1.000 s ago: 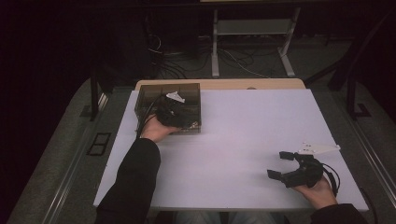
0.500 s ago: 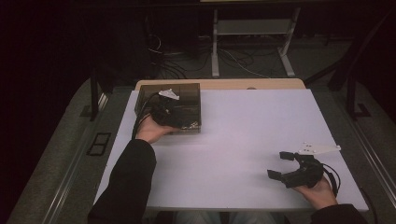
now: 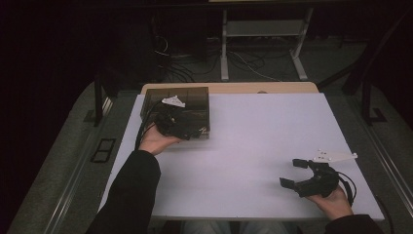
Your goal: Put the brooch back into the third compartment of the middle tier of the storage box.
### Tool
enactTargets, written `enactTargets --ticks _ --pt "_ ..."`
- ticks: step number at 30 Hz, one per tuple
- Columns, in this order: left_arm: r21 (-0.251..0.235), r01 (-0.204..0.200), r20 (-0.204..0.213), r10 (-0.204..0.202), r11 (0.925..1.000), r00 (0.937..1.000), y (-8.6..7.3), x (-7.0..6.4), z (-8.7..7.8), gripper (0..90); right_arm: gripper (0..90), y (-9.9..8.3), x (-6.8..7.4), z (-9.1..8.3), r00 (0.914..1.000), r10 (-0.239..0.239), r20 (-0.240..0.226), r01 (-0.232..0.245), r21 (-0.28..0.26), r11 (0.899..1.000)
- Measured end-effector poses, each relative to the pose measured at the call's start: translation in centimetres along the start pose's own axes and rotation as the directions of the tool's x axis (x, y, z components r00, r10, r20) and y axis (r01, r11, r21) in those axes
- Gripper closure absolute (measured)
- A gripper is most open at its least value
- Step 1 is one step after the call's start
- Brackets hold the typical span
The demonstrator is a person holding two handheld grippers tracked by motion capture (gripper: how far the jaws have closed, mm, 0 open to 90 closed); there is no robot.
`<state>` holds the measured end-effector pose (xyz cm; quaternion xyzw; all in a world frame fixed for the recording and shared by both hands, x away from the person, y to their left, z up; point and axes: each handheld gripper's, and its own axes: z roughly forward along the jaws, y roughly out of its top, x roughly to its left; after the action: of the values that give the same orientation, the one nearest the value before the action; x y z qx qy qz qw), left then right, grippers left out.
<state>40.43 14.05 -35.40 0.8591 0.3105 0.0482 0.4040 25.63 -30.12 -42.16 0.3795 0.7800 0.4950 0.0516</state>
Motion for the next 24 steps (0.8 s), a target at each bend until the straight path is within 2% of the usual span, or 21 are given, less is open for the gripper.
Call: enactTargets --ticks 7,13,24 --pt "-0.014 -0.013 0.001 0.013 0.9998 0.9999 0.0 -1.1 -0.5 0.1 0.4 0.0 0.1 0.0 1.0000 0.003 -0.001 -0.003 -0.003 1.000" --pt "-0.028 -0.029 -0.017 0.029 0.9992 0.9994 -0.3 -2.0 -0.9 0.0 0.4 0.0 0.1 -0.1 1.0000 0.000 -0.001 0.000 -0.002 1.000" --pt "-0.089 -0.020 -0.026 0.018 0.9959 0.9995 -2.1 -3.2 -1.4 0.0 0.4 0.0 0.2 -0.3 1.0000 0.000 -0.002 0.000 -0.010 1.000"
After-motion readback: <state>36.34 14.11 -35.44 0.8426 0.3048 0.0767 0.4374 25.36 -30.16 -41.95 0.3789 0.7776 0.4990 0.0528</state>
